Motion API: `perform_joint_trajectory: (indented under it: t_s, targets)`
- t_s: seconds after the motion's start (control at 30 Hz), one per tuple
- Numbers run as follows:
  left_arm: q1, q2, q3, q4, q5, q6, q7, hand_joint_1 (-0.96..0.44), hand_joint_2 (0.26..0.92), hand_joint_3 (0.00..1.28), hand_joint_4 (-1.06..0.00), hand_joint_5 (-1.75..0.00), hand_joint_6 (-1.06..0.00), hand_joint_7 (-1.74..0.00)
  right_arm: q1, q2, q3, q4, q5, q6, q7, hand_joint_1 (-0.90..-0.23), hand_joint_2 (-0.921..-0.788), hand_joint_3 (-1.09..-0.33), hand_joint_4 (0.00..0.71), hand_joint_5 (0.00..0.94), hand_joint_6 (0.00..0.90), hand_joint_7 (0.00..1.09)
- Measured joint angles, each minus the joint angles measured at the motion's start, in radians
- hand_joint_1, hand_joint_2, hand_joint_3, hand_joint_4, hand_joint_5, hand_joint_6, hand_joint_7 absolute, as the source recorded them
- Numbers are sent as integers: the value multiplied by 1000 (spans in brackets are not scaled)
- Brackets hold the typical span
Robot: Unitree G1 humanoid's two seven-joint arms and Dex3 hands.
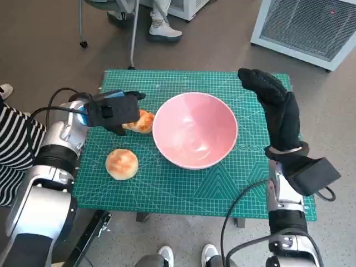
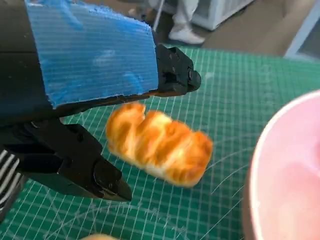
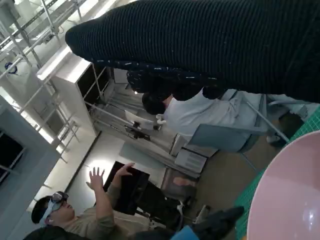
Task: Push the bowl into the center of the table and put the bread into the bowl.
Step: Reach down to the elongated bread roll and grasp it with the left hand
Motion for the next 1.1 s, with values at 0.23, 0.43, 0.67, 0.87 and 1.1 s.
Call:
perform_joint_trajectory:
  t_s: [0.23,0.43,0.67,0.87,1.1]
  targets:
    - [0,-23,-33,23,31,23,51,13,799,22,-365,-39,-475,-47,4,0,0,-1,0,0,0,-811,-921,-789,230,5,19,625]
    - [0,-34,-69,29,70,14,133,16,855,27,-661,-63,-694,-78,6,1,0,-3,0,0,0,-810,-921,-787,231,5,23,624]
    - [6,-34,-101,34,102,-18,229,-200,905,102,-861,-140,-680,-833,9,1,-1,-3,1,1,0,-806,-921,-787,231,4,25,622]
    - [15,-34,-124,36,122,-43,297,-27,918,121,-664,-1120,-573,-1134,10,5,-1,-4,2,4,0,-804,-921,-787,229,3,24,620]
    - [18,-34,-146,42,149,-57,352,-2,920,117,-620,-1292,-590,-1127,12,10,1,-6,3,6,0,-802,-921,-791,226,1,19,618]
